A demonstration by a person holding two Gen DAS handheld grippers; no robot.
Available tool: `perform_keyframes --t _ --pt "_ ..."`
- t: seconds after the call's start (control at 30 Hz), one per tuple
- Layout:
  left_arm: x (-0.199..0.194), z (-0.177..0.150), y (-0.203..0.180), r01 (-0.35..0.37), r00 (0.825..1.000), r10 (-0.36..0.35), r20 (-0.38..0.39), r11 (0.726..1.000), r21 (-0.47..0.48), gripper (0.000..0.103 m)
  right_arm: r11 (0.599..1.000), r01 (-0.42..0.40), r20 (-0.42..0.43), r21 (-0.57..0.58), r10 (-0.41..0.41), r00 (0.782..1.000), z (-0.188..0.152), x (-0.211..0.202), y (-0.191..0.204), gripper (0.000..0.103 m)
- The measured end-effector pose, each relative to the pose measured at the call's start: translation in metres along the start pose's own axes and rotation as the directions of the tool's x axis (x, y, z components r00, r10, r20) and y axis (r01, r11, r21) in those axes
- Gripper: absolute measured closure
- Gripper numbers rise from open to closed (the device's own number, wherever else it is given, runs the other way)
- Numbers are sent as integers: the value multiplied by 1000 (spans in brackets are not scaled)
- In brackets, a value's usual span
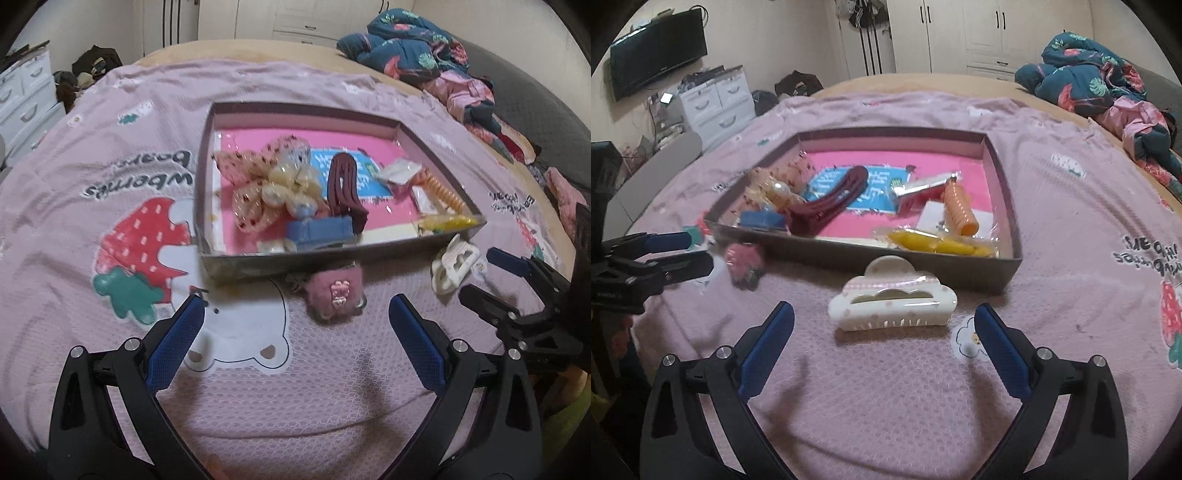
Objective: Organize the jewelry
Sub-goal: 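Grasp the pink fluffy clip with the left gripper while the right grasps the white cloud claw clip, then carry the pink fluffy clip with the left gripper while the right carries the cloud clip over the box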
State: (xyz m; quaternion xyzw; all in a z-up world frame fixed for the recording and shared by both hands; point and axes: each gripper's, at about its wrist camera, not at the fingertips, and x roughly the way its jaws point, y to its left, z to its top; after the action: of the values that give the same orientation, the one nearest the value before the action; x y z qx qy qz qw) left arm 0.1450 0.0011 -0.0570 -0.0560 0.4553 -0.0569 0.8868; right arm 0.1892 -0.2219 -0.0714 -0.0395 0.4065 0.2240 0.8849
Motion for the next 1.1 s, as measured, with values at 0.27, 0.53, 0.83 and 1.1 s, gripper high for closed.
perform_keyframes --t 0.27,0.53,0.83,1.1 --pt "23 2 -10 27 999 -27 -36 1000 -8 17 997 -35 -10 62 35 999 2 18 -19 11" --pt "36 6 -17 17 999 -18 -40 1000 -16 58 994 -77 -4 83 78 997 0 14 -26 24" --pt "19 1 -17 47 998 -47 -30 999 -2 66 989 -102 24 109 100 995 -5 -7 -30 29" --pt "-16 -1 -16 61 998 -61 23 998 16 66 989 -127 70 71 122 990 0 -36 -16 31"
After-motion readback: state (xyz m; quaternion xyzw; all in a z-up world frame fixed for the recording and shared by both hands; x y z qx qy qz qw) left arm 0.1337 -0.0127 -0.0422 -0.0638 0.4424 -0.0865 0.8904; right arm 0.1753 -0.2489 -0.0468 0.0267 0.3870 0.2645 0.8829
